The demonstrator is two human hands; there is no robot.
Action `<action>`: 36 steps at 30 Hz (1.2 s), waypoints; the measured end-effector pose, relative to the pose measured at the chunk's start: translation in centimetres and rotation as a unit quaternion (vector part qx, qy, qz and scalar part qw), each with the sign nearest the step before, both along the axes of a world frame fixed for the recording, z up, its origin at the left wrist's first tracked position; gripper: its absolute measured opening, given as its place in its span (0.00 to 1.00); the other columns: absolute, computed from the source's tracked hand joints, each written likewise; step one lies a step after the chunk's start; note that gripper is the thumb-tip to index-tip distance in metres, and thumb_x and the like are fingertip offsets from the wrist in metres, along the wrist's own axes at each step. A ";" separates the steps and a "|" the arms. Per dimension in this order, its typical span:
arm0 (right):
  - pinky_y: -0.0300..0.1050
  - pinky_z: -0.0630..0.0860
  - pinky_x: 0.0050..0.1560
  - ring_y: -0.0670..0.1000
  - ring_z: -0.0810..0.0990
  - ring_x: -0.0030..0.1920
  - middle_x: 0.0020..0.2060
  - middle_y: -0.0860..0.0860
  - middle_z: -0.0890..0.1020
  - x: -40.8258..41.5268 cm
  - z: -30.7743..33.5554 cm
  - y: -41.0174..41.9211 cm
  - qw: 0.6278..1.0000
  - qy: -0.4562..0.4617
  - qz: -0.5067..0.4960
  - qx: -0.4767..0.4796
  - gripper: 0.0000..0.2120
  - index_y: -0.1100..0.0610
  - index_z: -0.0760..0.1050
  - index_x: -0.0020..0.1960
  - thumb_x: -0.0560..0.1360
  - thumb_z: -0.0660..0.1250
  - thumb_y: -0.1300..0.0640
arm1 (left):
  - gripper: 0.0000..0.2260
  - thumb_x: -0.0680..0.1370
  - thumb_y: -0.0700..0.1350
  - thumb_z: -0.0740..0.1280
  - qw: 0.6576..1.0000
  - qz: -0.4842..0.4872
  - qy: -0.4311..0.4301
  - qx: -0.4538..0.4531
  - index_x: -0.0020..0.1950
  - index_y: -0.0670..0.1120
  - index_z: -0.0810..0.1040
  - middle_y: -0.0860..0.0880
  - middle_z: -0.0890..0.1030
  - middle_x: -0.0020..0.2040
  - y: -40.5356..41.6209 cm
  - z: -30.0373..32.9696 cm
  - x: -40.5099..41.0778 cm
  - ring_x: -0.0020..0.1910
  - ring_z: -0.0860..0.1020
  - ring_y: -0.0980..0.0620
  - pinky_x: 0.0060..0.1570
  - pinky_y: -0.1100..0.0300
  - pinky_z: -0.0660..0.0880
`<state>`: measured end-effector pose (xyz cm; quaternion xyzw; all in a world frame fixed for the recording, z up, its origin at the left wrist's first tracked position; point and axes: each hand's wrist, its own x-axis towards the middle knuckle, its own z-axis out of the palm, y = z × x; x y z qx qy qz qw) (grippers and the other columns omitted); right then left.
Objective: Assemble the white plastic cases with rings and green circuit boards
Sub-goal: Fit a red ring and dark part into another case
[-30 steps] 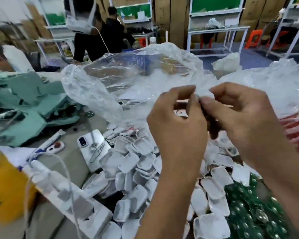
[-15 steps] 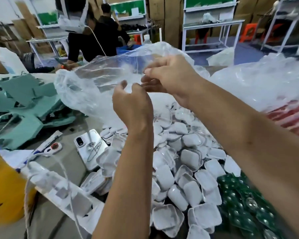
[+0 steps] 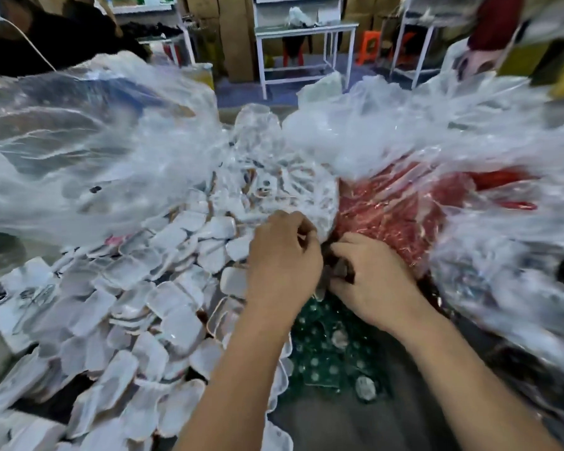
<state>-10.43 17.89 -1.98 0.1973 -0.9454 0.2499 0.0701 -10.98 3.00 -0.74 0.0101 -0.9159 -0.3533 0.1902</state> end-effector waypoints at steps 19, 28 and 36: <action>0.45 0.80 0.34 0.53 0.83 0.31 0.38 0.52 0.86 -0.6 -0.4 1.3 0.887 -0.098 -0.018 -0.452 0.08 0.54 0.79 0.51 0.77 0.75 0.64 | 0.10 0.79 0.39 0.71 0.967 -0.159 -0.079 0.183 0.50 0.55 0.84 0.51 0.85 0.37 -1.0 -0.2 1.1 0.35 0.85 0.51 0.37 0.54 0.82; 0.35 0.75 0.37 0.41 0.80 0.36 0.38 0.42 0.84 0.1 1.3 2.4 0.965 -0.216 0.135 -0.068 0.14 0.45 0.83 0.45 0.64 0.84 0.43 | 0.20 0.78 0.30 0.65 0.955 -0.103 -0.078 0.266 0.55 0.54 0.84 0.58 0.82 0.34 -1.3 -0.3 -0.1 0.29 0.82 0.52 0.31 0.63 0.77; 0.36 0.71 0.37 0.42 0.75 0.35 0.37 0.39 0.79 0.1 1.3 2.2 0.966 -0.214 0.147 -0.008 0.17 0.45 0.77 0.42 0.64 0.85 0.45 | 0.07 0.78 0.42 0.74 0.956 -0.063 -0.073 0.276 0.46 0.44 0.77 0.46 0.85 0.36 -1.8 -0.7 -0.3 0.30 0.84 0.47 0.40 0.40 0.84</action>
